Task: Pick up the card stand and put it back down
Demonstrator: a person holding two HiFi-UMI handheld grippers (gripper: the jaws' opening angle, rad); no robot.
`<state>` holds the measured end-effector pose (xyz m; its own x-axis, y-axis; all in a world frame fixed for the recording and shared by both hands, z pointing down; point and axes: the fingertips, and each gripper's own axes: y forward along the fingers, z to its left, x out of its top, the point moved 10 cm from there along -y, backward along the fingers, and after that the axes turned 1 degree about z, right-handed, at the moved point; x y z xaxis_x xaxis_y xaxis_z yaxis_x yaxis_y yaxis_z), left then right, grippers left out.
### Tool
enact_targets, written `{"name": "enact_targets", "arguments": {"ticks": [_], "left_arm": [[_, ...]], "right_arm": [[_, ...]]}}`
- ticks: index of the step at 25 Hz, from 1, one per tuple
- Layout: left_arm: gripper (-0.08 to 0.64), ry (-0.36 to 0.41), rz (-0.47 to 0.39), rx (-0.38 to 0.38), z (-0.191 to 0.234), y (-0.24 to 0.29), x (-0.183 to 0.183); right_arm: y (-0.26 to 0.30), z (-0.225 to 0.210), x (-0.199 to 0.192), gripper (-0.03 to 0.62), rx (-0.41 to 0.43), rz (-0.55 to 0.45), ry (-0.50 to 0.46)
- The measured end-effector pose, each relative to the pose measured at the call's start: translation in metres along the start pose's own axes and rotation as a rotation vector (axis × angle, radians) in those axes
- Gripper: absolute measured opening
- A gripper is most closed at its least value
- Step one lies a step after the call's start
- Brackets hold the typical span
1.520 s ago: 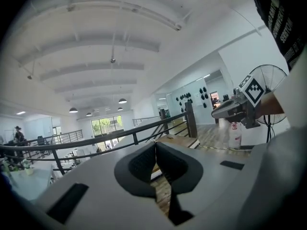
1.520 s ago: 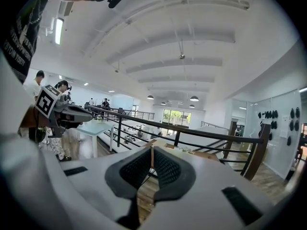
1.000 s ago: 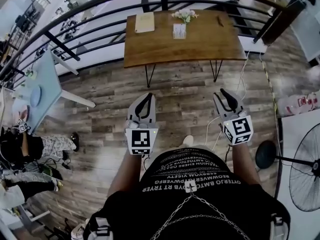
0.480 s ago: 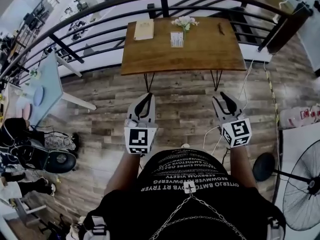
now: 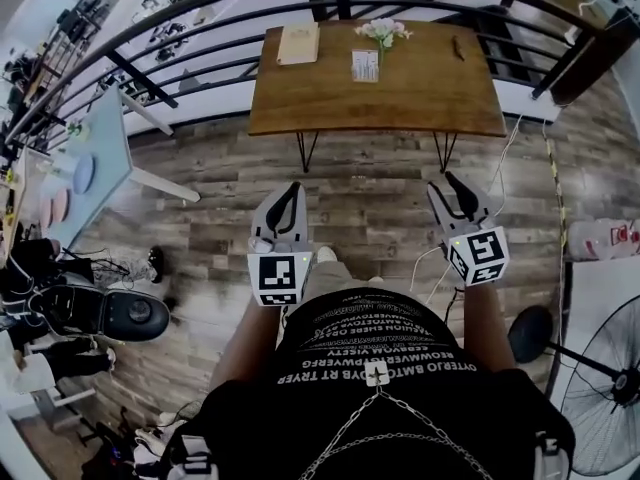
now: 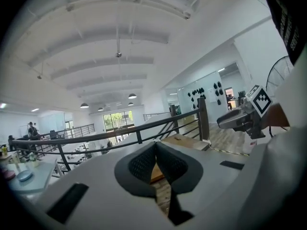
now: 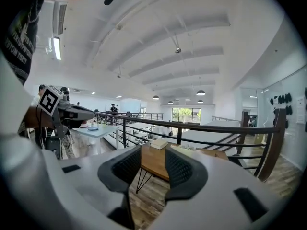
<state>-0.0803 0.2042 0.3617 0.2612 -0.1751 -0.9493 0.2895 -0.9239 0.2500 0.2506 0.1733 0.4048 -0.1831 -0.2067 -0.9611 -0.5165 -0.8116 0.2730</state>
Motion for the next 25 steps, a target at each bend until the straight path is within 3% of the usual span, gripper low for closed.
{"name": "enact_targets", "arguments": {"ticks": [6,25], "left_arm": [[0.026,-0.011,0.023,0.018,0.017,0.009,-0.008],[0.026,-0.007,-0.002,-0.084,0.032,0.075,0.005]], "right_arm": [[0.020,0.005,-0.002,0.153,0.011,0.012,0.013],[0.044,-0.008,0.012,0.166,-0.047,0.020,0.018]]}}
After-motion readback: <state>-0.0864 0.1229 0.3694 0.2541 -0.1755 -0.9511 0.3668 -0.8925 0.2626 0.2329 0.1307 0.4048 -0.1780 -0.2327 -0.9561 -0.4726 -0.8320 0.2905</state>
